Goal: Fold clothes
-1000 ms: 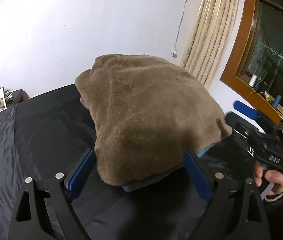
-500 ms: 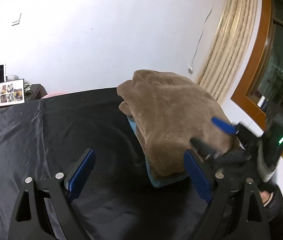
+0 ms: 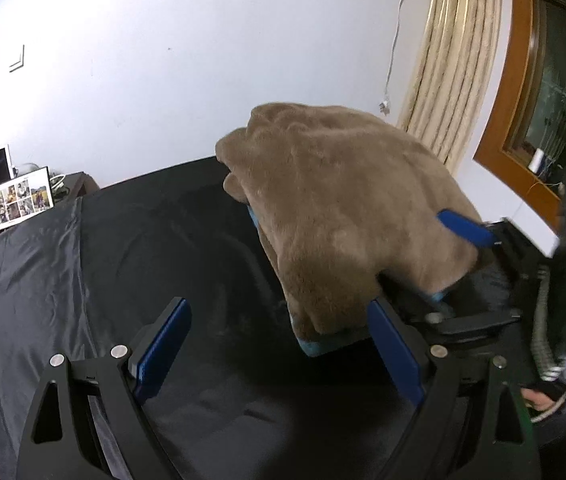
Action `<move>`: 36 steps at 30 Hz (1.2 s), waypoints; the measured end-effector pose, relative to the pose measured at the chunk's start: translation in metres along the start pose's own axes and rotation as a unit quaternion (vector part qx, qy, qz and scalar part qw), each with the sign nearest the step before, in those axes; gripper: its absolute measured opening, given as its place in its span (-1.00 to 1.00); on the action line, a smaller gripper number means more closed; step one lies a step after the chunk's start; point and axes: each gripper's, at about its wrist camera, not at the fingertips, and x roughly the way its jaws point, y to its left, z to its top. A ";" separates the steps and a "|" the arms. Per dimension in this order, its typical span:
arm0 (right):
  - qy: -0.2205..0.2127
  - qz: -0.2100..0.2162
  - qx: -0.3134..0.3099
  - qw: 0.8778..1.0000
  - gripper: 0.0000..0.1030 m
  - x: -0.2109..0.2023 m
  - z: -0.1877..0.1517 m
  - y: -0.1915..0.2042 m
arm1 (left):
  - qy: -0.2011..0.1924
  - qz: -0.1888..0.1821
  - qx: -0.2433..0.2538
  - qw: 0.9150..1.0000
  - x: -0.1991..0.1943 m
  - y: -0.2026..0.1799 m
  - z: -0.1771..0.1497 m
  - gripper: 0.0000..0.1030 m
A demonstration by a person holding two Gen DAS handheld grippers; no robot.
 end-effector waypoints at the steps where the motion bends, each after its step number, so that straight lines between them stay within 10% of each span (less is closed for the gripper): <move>1: -0.004 -0.003 0.004 1.000 0.86 -0.005 0.001 -0.001 | 0.001 0.004 0.001 1.000 0.000 -0.001 0.000 0.82; 36: 0.014 -0.065 0.056 0.996 0.86 -0.065 -0.023 -0.030 | -0.018 0.050 0.038 0.998 -0.022 -0.043 -0.006 0.99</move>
